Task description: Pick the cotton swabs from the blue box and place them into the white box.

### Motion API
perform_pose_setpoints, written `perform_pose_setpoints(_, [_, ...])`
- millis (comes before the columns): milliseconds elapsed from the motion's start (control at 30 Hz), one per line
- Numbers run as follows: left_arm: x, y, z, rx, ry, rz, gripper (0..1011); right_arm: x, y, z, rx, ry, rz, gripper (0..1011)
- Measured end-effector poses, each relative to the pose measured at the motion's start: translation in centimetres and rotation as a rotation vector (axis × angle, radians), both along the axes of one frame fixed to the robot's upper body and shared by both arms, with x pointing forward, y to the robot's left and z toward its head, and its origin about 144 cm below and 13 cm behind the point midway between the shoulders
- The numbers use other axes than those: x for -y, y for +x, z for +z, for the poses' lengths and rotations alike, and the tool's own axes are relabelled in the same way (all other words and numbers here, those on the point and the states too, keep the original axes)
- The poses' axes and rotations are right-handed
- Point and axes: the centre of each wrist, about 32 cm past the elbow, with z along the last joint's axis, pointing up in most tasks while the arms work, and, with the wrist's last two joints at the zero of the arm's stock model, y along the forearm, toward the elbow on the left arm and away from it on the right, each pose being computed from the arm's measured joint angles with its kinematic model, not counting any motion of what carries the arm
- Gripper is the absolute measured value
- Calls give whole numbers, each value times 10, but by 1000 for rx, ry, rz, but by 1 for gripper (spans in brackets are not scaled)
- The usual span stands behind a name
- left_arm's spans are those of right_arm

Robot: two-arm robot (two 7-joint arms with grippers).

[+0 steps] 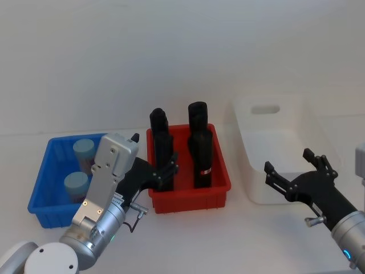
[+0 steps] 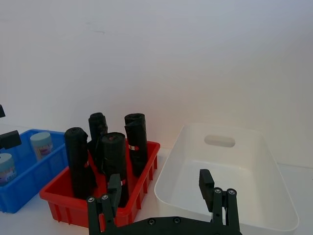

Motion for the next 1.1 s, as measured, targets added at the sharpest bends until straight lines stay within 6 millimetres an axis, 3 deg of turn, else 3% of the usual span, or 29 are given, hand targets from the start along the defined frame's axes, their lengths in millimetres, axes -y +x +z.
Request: perform_pose_setpoints(1100, [0,0,0,0,0,0,1003,0,0,0,0,0,0,1001])
